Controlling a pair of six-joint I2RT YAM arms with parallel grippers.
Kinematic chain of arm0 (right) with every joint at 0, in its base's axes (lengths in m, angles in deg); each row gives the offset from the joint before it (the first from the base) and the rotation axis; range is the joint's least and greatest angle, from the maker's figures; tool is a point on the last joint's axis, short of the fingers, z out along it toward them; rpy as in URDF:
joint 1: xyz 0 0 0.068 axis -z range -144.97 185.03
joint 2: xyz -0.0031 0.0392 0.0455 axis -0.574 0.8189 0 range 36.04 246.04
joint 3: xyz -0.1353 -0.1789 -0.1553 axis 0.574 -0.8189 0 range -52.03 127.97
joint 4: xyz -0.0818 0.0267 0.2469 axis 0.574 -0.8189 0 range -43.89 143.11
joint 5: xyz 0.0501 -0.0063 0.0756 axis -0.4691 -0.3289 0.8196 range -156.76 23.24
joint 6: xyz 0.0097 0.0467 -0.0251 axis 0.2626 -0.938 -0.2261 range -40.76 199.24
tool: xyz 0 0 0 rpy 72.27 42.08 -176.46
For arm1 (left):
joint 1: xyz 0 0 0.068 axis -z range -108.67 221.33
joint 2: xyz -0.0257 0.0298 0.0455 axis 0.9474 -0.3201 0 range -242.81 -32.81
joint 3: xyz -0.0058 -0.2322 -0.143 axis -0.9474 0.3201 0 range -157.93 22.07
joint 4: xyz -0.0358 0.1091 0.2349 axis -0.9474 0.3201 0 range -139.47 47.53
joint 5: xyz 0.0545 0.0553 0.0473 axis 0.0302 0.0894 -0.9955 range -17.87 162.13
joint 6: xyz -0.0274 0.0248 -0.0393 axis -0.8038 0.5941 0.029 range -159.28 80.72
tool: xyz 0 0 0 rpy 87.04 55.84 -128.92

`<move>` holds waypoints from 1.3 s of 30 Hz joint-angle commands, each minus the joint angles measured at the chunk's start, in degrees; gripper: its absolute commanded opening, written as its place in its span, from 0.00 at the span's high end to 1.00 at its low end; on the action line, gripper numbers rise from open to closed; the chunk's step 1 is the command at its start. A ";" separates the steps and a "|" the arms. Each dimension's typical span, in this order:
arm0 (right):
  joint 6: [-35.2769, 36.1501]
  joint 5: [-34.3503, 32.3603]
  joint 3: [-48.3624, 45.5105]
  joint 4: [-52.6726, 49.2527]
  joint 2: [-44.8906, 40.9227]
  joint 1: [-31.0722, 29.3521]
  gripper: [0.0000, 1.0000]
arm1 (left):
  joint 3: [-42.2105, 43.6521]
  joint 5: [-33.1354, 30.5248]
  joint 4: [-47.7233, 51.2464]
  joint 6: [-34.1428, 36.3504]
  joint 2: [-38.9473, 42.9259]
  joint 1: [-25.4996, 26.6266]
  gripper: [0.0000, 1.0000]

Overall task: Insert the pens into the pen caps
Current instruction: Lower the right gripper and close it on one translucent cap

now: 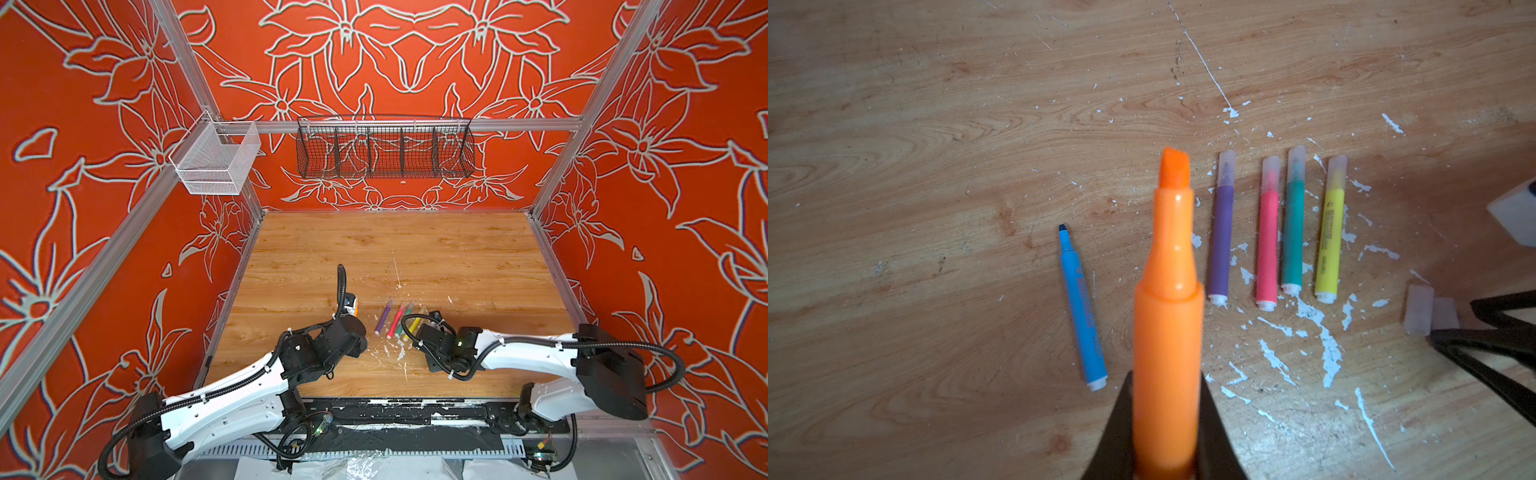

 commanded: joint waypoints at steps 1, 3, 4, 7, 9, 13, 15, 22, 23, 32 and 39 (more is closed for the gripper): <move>-1.66 -2.26 -0.65 -1.96 -0.18 -0.19 0.52 | 0.88 -1.43 1.35 -1.06 1.02 0.16 1.00; -1.81 -2.54 -1.08 -1.54 -0.79 -0.18 0.55 | 0.93 -1.37 1.34 -1.07 1.25 0.16 1.00; -1.80 -2.62 -1.33 -1.39 -0.97 -0.14 0.57 | 0.94 -1.42 1.41 -1.10 1.34 0.16 1.00; -2.10 -2.37 -2.08 -0.61 -1.29 -0.02 0.64 | 1.08 -1.43 1.40 -1.10 1.65 0.16 1.00; -2.16 -1.94 -2.58 0.34 -1.29 0.12 0.64 | 1.11 -1.41 1.42 -1.15 1.74 0.16 1.00; -2.09 -1.40 -2.88 1.19 -0.49 0.42 0.65 | 1.12 -1.36 1.43 -1.18 1.82 0.16 1.00; -2.01 -1.44 -2.75 1.34 -0.07 0.60 0.66 | 1.12 -1.30 1.43 -1.13 1.91 0.16 1.00; -1.67 -1.58 -2.67 1.75 1.08 1.48 0.69 | 1.28 -1.33 1.52 -1.26 2.33 0.15 1.00; -1.68 -1.74 -2.67 1.65 1.17 1.61 0.70 | 1.31 -1.34 1.52 -1.26 2.44 0.16 1.00; -1.25 -1.10 -3.63 2.66 2.13 3.15 0.74 | 1.59 -1.34 1.52 -1.37 3.05 0.11 1.00; -0.86 -0.93 -3.48 2.88 2.84 3.49 0.75 | 1.59 -1.30 1.52 -1.37 3.05 0.16 1.00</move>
